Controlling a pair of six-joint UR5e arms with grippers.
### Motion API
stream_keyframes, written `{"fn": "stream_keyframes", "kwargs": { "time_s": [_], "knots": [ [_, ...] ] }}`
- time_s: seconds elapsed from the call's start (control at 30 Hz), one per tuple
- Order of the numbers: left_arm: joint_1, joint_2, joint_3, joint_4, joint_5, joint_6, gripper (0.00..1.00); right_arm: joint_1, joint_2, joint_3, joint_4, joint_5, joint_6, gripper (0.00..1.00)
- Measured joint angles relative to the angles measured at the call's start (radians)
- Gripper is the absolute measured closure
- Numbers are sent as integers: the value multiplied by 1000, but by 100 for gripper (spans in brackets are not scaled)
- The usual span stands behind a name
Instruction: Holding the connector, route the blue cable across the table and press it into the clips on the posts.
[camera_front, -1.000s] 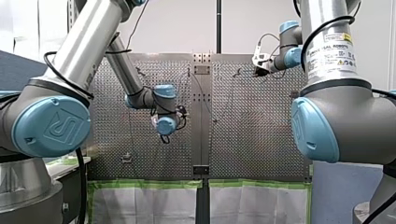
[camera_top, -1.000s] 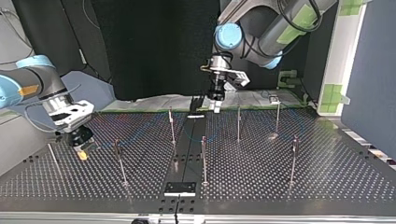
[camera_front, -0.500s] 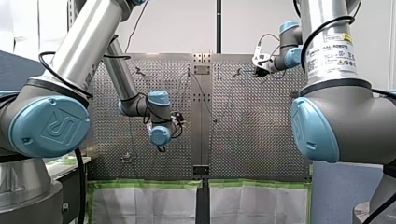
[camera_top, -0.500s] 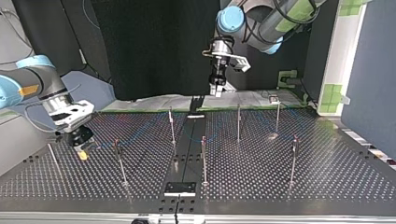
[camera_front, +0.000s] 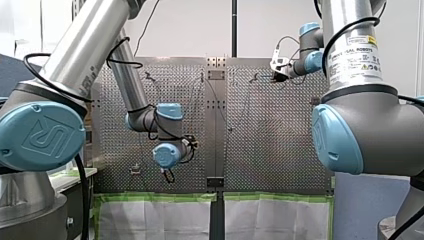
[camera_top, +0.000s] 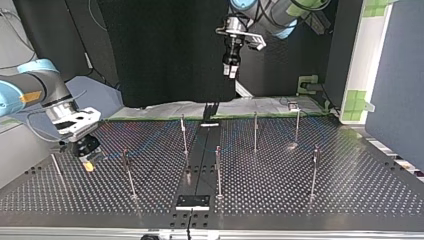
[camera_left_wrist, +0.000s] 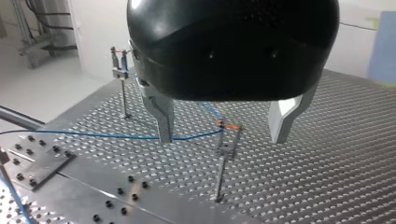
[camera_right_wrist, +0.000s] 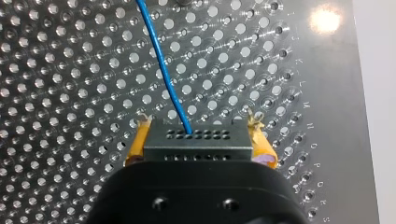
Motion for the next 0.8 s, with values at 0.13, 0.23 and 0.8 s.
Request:
{"fn": "stream_keyframes", "kwargs": {
  "time_s": [0.13, 0.23, 0.8],
  "knots": [
    [-39, 0, -38, -14, -38, -1, 0, 0, 0, 0, 0, 0, 0, 100],
    [-68, 0, -71, -17, -71, -2, 0, 0, 0, 0, 0, 0, 0, 100],
    [-45, -1, -205, -80, -141, 20, 0, -5, 0, 0, 2, 0, 0, 100]
  ]
}}
